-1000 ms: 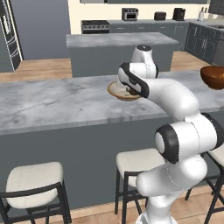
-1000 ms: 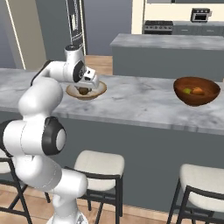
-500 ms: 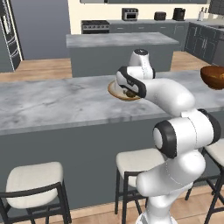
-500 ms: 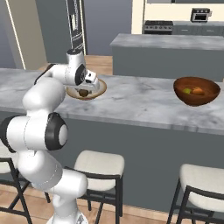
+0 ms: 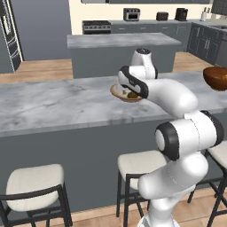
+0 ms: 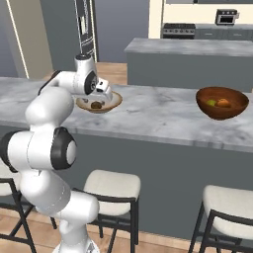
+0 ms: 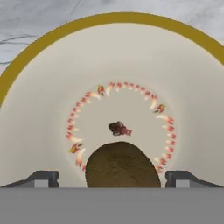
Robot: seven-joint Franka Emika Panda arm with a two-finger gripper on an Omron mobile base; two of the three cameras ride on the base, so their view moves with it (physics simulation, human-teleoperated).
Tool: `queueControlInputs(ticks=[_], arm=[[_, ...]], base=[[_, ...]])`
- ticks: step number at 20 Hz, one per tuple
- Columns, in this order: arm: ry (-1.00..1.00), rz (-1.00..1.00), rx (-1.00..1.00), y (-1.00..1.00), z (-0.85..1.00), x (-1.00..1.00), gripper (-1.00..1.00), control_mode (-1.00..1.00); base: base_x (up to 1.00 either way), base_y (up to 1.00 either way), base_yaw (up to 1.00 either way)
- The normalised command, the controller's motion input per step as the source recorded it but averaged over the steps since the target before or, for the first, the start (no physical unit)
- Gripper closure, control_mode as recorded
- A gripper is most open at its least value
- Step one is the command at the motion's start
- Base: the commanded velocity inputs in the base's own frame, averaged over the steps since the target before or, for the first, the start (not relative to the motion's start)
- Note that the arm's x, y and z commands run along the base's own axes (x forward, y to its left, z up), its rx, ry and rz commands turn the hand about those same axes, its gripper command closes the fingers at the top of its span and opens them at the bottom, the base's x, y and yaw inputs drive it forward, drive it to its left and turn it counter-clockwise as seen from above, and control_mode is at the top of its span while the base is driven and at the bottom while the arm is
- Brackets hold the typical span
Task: Take the fruits from the plate on the dining counter and place two fruits in each bowl.
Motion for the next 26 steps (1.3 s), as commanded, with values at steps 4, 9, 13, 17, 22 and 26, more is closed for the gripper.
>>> queueControlInputs(ticks=[4, 9, 13, 17, 22, 26], arm=[[-0.05, 0.00, -0.02, -0.01, 0.11, -0.91, -1.00, -1.00], [-0.13, 0.00, 0.00, -0.15, 0.14, -1.00, -1.00, -1.00], [-0.06, 0.00, 0.00, -0.10, 0.31, -1.00, -1.00, -1.00], [0.02, 0.00, 0.00, -0.02, 0.43, -1.00, -1.00, -1.00], [0.14, 0.00, 0.00, -0.04, 0.25, -1.00, -1.00, -1.00], [0.09, 0.00, 0.00, 0.00, 0.08, -0.54, -1.00, -1.00]], base=[[0.00, 0.00, 0.00], [0.00, 0.00, 0.00], [0.00, 0.00, 0.00], [0.00, 0.00, 0.00], [0.00, 0.00, 0.00], [0.00, 0.00, 0.00]])
